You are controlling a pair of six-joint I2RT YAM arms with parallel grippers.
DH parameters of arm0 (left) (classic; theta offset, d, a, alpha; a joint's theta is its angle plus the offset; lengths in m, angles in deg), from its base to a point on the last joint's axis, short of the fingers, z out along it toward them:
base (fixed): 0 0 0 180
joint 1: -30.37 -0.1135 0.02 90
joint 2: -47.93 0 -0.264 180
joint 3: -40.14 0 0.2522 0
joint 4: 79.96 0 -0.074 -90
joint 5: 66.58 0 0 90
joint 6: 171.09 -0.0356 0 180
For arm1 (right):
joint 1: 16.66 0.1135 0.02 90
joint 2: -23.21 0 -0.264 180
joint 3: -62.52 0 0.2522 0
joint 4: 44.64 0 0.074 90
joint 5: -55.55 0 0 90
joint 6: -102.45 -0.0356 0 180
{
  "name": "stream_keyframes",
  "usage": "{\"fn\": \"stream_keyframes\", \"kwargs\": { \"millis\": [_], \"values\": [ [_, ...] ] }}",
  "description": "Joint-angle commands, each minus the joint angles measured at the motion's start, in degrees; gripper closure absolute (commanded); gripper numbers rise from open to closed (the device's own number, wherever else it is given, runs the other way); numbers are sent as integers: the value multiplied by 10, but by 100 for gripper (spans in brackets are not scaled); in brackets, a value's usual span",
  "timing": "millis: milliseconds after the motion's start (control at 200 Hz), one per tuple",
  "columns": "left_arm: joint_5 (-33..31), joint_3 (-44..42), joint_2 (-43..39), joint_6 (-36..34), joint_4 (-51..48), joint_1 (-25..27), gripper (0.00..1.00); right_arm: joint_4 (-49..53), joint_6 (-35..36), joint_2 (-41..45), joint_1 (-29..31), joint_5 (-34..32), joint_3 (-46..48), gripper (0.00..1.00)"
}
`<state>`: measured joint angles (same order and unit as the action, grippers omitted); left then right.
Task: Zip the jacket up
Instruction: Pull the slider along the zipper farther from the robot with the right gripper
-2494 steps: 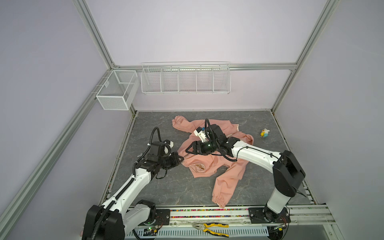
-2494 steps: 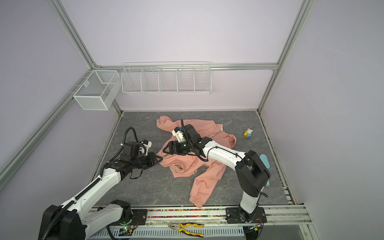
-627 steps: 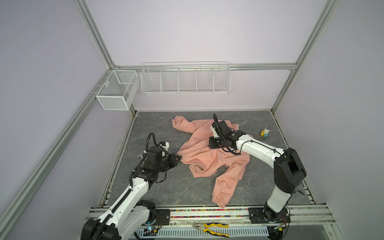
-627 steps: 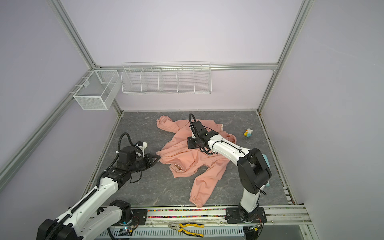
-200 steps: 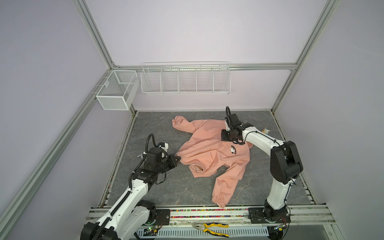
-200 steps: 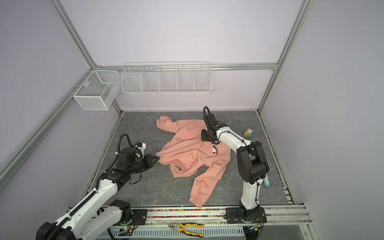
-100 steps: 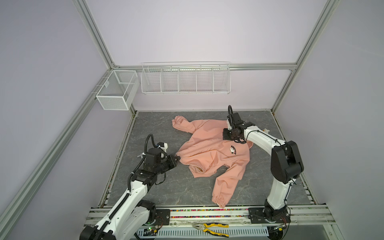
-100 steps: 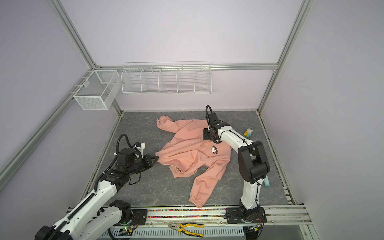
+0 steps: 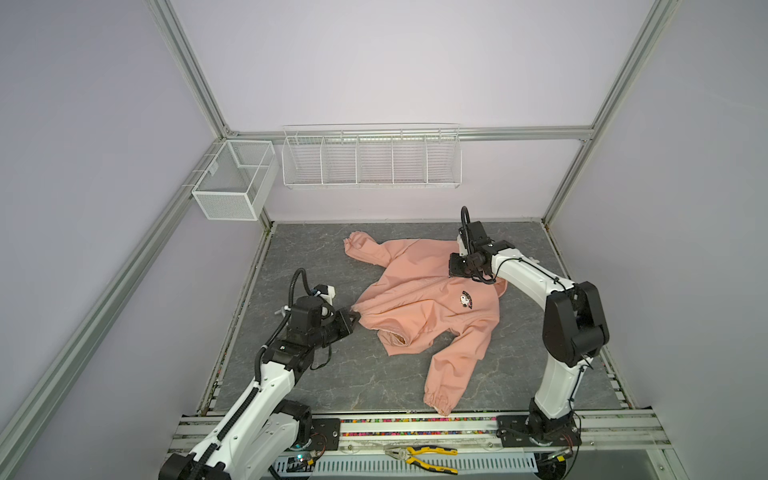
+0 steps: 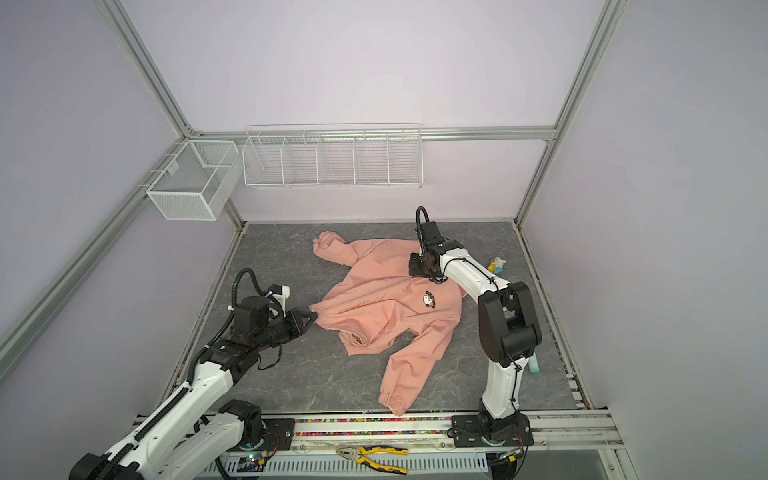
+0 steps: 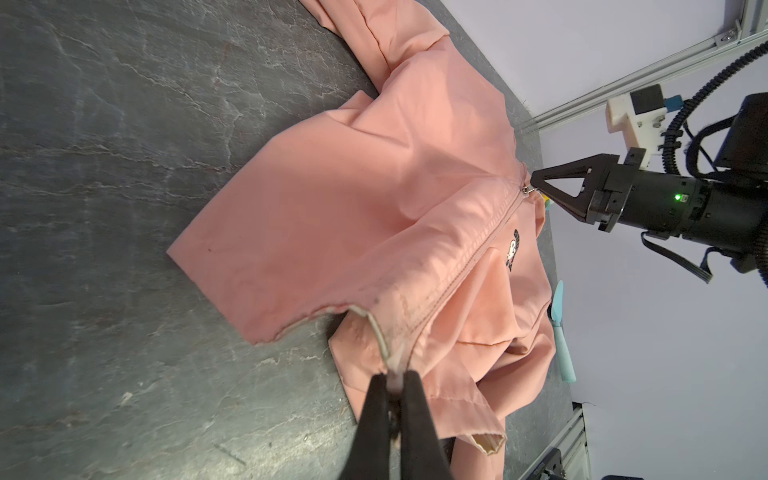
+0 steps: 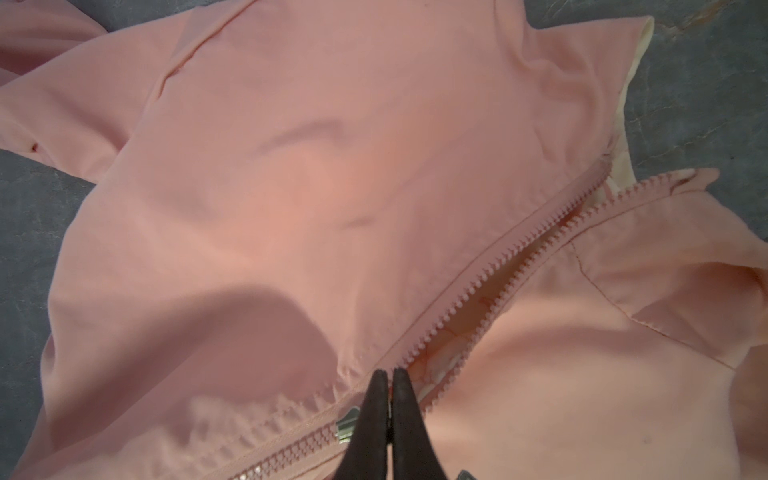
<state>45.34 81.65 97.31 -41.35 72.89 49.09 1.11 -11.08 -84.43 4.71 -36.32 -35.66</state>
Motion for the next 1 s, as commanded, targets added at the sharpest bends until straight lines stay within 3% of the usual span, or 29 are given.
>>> {"fn": "stream_keyframes", "kwargs": {
  "millis": [0,995],
  "values": [
    [-31,-9,-11,-11,-15,-6,100,4,13,-4,-24,-46,-9,93],
    [-38,-10,-21,-14,-24,-6,100,14,16,-25,-80,-71,-46,93]
  ]
}}
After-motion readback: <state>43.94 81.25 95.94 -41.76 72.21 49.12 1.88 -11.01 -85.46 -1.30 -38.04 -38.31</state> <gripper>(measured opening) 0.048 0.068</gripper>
